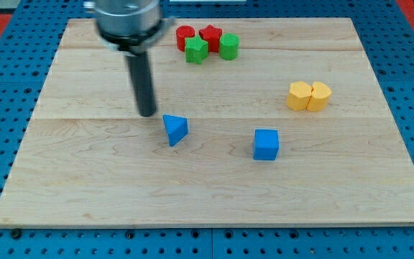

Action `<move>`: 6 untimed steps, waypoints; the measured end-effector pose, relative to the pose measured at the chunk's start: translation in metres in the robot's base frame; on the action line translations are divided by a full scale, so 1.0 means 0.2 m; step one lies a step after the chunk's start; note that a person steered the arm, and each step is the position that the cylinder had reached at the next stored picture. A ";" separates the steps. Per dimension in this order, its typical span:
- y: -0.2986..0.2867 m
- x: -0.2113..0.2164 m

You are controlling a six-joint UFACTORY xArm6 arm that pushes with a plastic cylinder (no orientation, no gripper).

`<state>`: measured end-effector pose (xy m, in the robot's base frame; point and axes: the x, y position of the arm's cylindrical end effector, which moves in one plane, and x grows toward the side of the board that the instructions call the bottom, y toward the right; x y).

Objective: Slide the blue triangle closer to blue cube

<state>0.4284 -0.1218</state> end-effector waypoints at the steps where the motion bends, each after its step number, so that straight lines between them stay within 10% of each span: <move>1: -0.15 0.02; 6: 0.57 0.36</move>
